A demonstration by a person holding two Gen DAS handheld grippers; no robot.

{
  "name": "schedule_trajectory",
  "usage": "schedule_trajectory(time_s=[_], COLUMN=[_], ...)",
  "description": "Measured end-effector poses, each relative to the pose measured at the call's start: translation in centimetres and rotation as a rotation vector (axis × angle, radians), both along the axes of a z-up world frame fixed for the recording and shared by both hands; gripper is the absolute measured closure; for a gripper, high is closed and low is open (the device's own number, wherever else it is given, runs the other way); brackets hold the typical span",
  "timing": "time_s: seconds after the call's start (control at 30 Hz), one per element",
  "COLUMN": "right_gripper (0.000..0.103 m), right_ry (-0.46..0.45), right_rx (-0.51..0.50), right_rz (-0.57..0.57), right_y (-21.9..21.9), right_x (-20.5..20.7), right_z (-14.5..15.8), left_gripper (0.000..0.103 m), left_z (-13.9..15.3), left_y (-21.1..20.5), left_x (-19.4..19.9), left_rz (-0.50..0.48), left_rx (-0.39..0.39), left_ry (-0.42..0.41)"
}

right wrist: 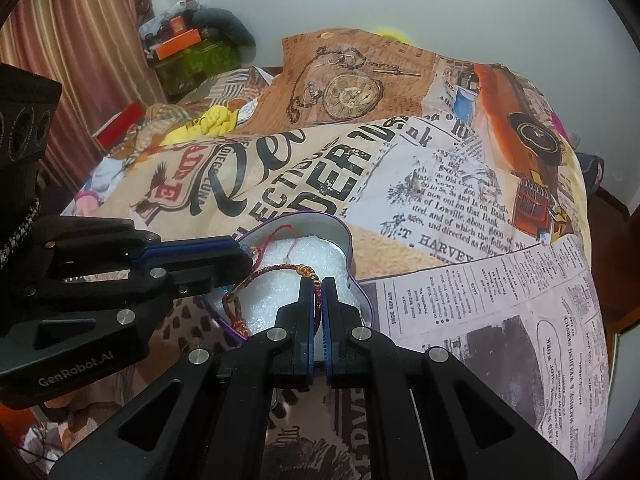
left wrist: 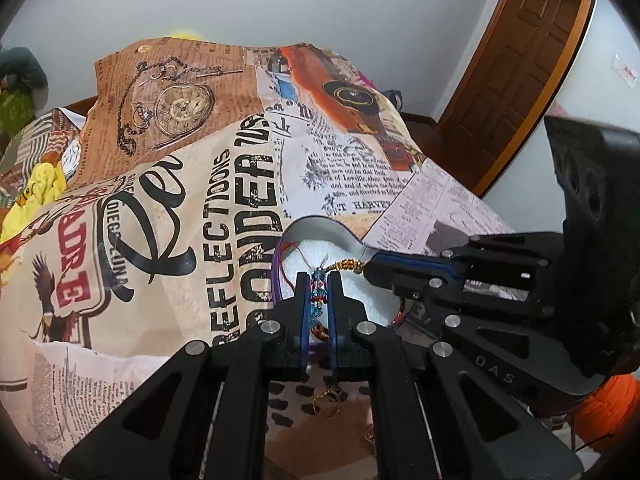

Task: Organize jewelry
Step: 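Carry both held bracelets over the purple heart tin with both tools, then open both tools to drop the bracelets into the tin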

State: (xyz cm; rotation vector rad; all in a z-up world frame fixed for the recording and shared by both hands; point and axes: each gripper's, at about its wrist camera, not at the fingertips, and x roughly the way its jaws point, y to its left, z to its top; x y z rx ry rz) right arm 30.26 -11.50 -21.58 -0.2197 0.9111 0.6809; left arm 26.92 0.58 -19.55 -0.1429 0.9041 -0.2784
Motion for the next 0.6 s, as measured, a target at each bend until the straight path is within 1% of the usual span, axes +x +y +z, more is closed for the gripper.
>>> schedule_trajectory(time_s=[0.23,0.33,0.47,0.6], right_gripper=[0.100,0.098,0.091,0.078], right_ry=[-0.041,-0.057,-0.073,-0.098], right_rx=[-0.007,-0.015,-0.019,-0.017], right_rz=[0.008,0.004,-0.011,-0.031], right_y=[0.1,0.0,-0.2,-0.7], right_x=[-1.1,-1.6,-2.2,-3.0], right_z=[1.1,1.7,2.3,3.1], left_gripper=[0.097,0.097,0.097,0.090], left_z=[0.8,1.5,2.6,3.5], left_y=[0.0,0.0,0.1,0.1], left_x=[-1.0,-1.5,-2.6,-3.6], left_rz=[0.018,0.023,0.023,0.026], left_rx=[0.044,0.060,0.080,0.095], left_ry=[-0.012,-0.025,-0.045,-0.058])
